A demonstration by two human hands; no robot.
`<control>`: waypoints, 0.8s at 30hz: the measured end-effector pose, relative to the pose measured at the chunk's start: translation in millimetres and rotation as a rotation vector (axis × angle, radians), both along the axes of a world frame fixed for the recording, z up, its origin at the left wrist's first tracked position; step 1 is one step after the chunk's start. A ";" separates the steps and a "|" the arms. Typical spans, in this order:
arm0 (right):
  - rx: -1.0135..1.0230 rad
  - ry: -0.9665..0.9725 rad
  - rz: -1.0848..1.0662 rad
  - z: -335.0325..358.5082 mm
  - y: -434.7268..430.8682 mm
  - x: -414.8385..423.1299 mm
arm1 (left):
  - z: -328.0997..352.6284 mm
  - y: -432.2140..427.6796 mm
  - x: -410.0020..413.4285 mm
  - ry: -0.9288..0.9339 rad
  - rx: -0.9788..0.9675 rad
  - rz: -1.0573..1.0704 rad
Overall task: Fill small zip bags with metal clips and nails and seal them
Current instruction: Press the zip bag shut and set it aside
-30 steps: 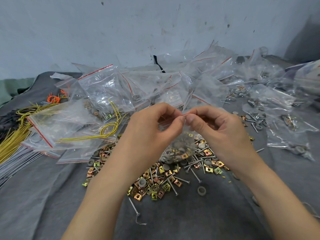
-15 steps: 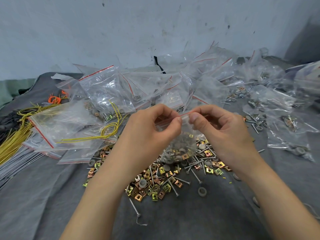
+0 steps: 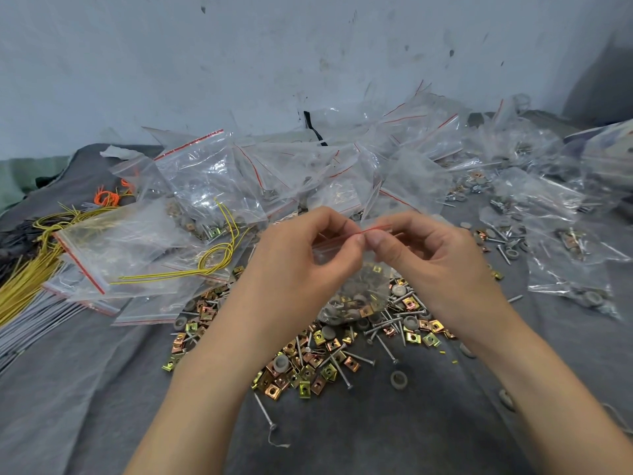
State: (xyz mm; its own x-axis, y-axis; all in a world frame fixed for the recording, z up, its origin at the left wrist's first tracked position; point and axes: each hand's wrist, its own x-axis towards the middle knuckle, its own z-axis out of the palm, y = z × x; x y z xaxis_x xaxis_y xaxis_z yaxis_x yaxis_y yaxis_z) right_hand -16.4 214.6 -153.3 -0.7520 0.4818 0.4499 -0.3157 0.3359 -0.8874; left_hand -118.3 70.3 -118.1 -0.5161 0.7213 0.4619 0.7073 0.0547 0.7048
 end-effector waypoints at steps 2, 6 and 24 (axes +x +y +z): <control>0.027 0.000 -0.020 -1.3 0.6 0.1 | 0.4 -0.5 0.5 -0.010 -0.003 0.000; 0.084 0.001 -0.068 -3.9 2.2 0.1 | 1.8 0.1 0.7 -0.013 -0.019 0.002; 0.121 0.012 -0.246 0.7 4.4 3.5 | -2.3 -19.9 -20.9 -0.077 -0.013 0.062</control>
State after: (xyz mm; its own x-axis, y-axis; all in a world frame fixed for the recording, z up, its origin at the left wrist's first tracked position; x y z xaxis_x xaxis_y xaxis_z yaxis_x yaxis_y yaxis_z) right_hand -12.9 219.0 -152.6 -0.6136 0.5913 0.5233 -0.2218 0.5070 -0.8329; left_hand -139.2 50.4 -120.4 -0.5938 0.6924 0.4099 0.6460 0.1065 0.7559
